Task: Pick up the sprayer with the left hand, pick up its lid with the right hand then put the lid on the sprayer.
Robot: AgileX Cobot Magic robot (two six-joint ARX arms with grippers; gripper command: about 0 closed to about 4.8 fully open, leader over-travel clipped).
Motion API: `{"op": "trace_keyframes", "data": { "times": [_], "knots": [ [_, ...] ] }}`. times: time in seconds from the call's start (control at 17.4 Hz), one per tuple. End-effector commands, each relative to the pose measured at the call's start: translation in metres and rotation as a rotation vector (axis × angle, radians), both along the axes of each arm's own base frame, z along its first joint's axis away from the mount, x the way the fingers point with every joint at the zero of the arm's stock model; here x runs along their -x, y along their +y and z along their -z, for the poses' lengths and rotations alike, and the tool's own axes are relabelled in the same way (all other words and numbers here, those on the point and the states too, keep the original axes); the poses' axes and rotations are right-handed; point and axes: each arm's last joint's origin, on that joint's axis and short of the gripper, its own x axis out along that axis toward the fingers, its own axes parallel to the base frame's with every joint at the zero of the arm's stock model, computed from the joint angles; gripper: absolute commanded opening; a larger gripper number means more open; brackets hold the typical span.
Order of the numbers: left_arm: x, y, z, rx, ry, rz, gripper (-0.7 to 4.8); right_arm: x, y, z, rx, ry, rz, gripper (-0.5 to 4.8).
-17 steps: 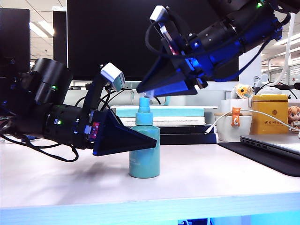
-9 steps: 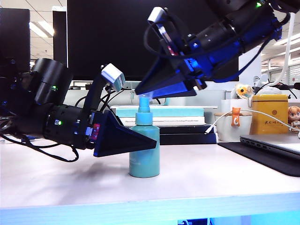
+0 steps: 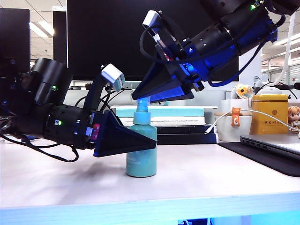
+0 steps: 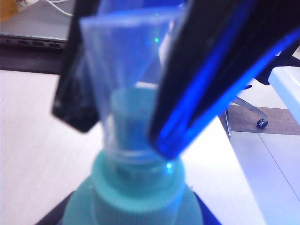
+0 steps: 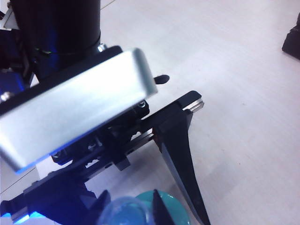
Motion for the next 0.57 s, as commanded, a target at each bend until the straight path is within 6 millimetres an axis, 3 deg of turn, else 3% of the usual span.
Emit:
{"op": "trace_keyframes", "data": {
  "times": [0.06, 0.17, 0.29, 0.34, 0.57],
  "knots": [
    [-0.0003, -0.0007, -0.0017, 0.005, -0.009, 0.002, 3.09, -0.0006, 0.0008, -0.0018, 0.0, -0.024, 0.007, 1.6],
    [-0.0003, -0.0007, -0.0017, 0.005, -0.009, 0.003, 3.09, -0.0015, 0.0012, -0.0031, -0.006, -0.04, 0.014, 1.75],
    [-0.0003, -0.0007, -0.0017, 0.005, -0.009, 0.002, 3.09, -0.0031, 0.0023, -0.0065, -0.03, -0.074, 0.015, 2.51],
    [-0.0004, -0.0007, -0.0018, 0.005, -0.01, 0.002, 3.09, -0.0037, 0.0027, -0.0078, -0.04, -0.087, 0.014, 2.65],
    [-0.0009, -0.0007, -0.0023, 0.006, -0.001, -0.009, 3.08, -0.004, 0.0028, -0.0088, -0.046, -0.093, 0.016, 2.77]
  ]
}}
